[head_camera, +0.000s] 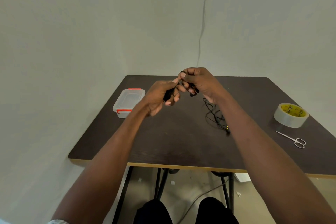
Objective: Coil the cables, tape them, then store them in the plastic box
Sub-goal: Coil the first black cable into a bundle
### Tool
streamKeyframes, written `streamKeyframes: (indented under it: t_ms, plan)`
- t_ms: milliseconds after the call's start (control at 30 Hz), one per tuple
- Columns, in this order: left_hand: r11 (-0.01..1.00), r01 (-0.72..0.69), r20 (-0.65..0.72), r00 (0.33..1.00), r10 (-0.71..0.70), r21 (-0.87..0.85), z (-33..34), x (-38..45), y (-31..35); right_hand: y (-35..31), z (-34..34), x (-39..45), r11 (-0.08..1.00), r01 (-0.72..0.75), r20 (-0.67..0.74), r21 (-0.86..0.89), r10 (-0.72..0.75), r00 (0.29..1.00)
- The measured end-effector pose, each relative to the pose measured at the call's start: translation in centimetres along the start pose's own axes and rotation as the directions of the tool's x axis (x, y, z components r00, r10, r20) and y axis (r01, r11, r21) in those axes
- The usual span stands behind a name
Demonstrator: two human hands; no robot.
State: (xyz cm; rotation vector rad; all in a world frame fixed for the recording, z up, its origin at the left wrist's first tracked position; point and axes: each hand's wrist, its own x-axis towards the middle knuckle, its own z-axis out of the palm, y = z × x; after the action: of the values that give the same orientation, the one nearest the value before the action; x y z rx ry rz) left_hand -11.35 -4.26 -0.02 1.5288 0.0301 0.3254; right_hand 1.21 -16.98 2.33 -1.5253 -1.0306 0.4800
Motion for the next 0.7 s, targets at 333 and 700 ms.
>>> streamKeyframes:
  t_ms: [333, 700]
  plan:
    - [0.903, -0.049, 0.055, 0.995, 0.080, -0.427, 0.1, -0.2, -0.7, 3.2, 2.8, -1.2, 0.992, -0.007, -0.019, 0.125, 0.009, 1.000]
    - [0.854, -0.013, 0.034, 0.999, 0.036, -0.520, -0.8, 0.3, -0.9, 4.0, 2.5, -1.7, 0.908, -0.070, 0.082, 0.412, 0.039, 0.996]
